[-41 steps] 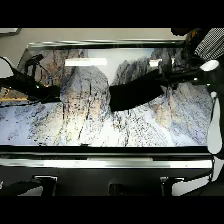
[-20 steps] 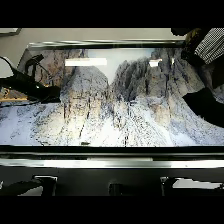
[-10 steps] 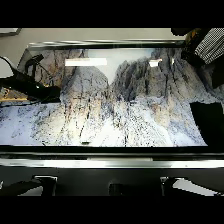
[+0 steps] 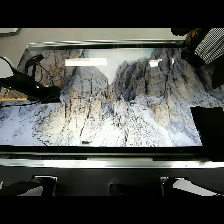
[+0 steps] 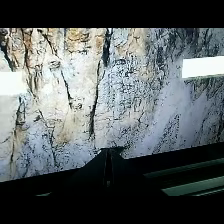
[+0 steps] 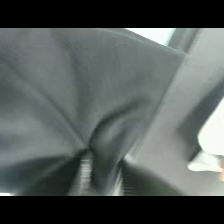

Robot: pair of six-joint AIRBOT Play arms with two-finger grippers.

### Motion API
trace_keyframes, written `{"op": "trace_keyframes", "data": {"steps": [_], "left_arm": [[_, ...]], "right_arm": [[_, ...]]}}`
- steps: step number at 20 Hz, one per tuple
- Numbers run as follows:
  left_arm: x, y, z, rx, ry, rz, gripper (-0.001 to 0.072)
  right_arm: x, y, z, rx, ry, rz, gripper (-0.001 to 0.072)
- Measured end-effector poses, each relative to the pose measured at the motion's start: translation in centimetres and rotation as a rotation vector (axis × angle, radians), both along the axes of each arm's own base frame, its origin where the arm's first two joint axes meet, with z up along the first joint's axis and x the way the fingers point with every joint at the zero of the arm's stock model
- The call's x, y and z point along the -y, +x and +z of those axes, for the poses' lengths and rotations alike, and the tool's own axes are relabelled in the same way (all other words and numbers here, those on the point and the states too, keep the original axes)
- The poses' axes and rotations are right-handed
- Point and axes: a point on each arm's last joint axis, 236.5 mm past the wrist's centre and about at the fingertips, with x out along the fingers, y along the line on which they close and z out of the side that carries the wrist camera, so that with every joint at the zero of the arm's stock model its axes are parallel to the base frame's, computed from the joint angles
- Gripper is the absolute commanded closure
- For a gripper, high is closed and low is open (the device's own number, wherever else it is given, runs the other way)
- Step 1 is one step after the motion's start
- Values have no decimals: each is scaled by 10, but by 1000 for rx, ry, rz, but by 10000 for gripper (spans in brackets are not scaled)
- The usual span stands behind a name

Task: Fold the clothes and pants, and hang the long-sleeved shirts on hangers.

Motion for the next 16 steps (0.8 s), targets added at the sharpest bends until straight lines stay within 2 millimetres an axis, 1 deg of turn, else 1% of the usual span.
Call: {"op": "trace_keyframes", "data": {"steps": [3,4,5,6,7,8,9,10,11,12,13,15,16], "left_arm": [[0,0,0,0,0,0,691],[0,0,0,1,0,-2,691],[0,0,0,3,1,-6,691],[0,1,0,6,1,-8,691],[0,2,0,10,2,-10,691],[0,3,-1,13,2,-11,691],[0,4,-2,17,2,-11,691],[0,4,-3,16,2,-9,691],[0,3,-5,13,2,-8,692],[0,2,-8,13,4,-7,692],[-1,-1,-10,13,10,-7,691],[-4,-8,-15,25,23,-3,692],[-5,-13,-17,35,29,0,691]], "right_arm": [[5,0,6,3,-26,-14,334],[7,4,11,24,-42,-20,336],[11,14,17,72,-63,-20,353],[13,31,24,147,-80,-21,405],[13,52,33,233,-90,-2,448],[9,81,44,341,-93,40,514],[-1,110,55,441,-83,94,584],[-19,143,67,537,-62,170,659],[-42,171,78,608,-36,251,683],[-71,197,89,665,-6,340,684],[-104,219,100,710,24,433,684],[-174,248,118,766,87,620,684],[-207,255,124,779,117,709,684]]}}
